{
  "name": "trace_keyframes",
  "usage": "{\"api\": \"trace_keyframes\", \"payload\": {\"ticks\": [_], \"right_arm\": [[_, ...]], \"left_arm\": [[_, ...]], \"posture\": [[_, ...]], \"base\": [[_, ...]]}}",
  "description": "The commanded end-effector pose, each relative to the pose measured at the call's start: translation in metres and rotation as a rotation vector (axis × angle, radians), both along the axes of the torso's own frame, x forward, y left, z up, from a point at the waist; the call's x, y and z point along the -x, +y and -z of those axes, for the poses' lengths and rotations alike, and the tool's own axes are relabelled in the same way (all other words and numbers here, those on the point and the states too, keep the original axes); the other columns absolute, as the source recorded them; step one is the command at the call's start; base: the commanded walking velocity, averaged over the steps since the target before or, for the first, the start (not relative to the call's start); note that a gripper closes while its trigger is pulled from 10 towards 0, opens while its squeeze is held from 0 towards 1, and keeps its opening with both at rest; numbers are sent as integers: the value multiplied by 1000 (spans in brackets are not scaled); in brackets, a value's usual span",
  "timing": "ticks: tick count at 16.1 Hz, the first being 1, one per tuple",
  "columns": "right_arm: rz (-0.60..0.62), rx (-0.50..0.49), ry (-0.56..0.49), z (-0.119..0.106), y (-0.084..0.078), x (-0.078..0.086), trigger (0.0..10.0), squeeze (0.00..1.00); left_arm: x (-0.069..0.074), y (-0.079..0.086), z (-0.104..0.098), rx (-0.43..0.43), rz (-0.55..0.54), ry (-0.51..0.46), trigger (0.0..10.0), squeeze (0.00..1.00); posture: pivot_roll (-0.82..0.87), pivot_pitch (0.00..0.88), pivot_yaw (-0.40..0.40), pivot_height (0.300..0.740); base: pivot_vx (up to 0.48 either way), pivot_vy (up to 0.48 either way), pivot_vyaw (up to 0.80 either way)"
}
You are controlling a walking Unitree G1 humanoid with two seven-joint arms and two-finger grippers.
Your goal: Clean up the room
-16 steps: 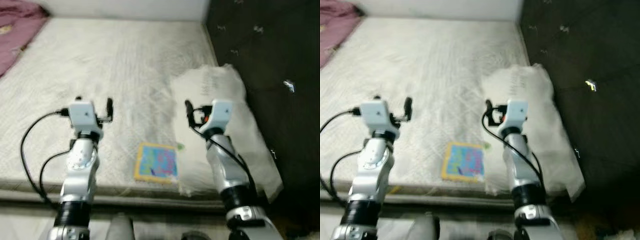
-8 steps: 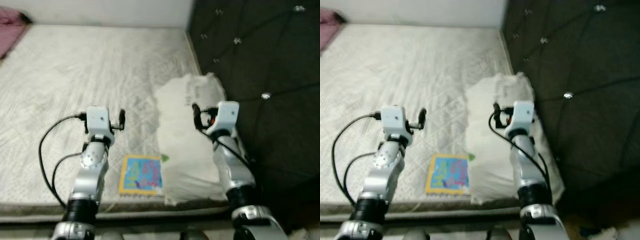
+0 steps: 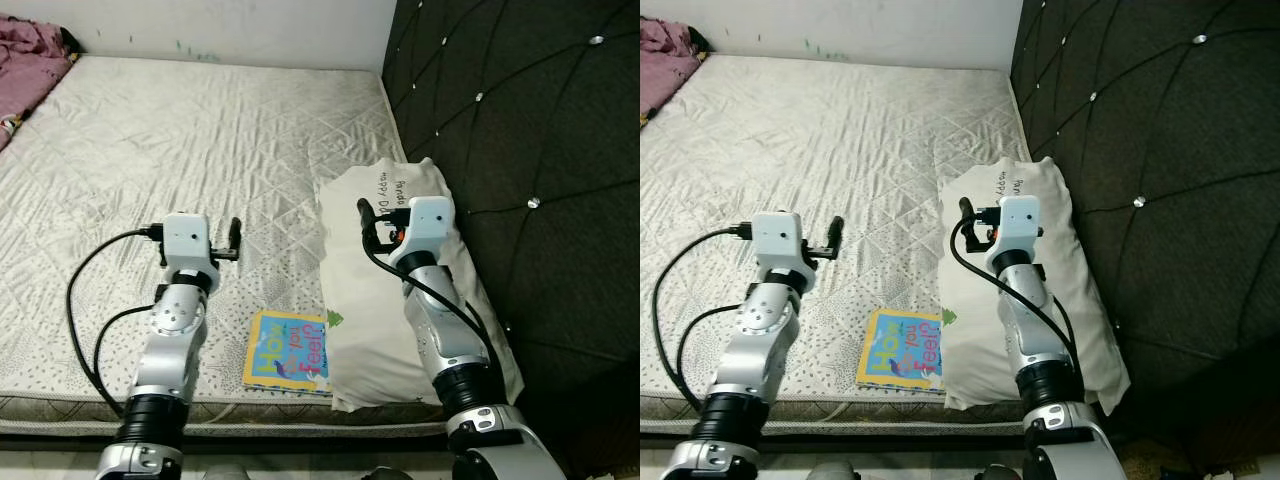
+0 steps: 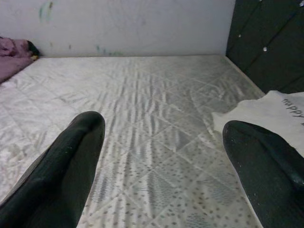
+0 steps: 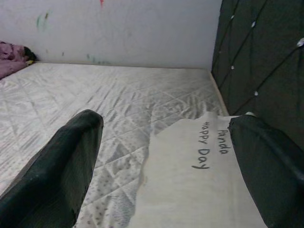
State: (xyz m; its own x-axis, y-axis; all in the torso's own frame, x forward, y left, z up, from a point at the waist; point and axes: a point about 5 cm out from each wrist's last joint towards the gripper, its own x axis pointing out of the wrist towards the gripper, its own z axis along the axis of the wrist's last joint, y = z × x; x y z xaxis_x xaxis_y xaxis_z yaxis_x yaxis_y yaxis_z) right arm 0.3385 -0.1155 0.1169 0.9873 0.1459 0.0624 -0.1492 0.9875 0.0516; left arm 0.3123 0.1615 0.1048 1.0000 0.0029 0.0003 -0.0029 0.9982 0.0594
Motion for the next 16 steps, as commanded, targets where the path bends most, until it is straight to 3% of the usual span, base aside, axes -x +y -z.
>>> {"api": "trace_keyframes", "payload": {"ticks": [1, 5, 16], "right_arm": [[13, 15, -19, -4, -2, 1, 10000, 0], [-8, -3, -8, 1, 2, 6, 10000, 0], [3, 20, 20, 11, 2, 13, 10000, 0]], "left_arm": [[-3, -5, -7, 22, 25, -14, 10000, 0], [0, -13, -8, 67, 47, -14, 10000, 0], [8, -15, 3, 67, 47, 26, 10000, 0]], "posture": [[60, 0, -10, 740], [66, 0, -27, 740], [58, 0, -12, 740]], "base": [[0, 0, 0], [0, 147, 0], [0, 478, 0]]}}
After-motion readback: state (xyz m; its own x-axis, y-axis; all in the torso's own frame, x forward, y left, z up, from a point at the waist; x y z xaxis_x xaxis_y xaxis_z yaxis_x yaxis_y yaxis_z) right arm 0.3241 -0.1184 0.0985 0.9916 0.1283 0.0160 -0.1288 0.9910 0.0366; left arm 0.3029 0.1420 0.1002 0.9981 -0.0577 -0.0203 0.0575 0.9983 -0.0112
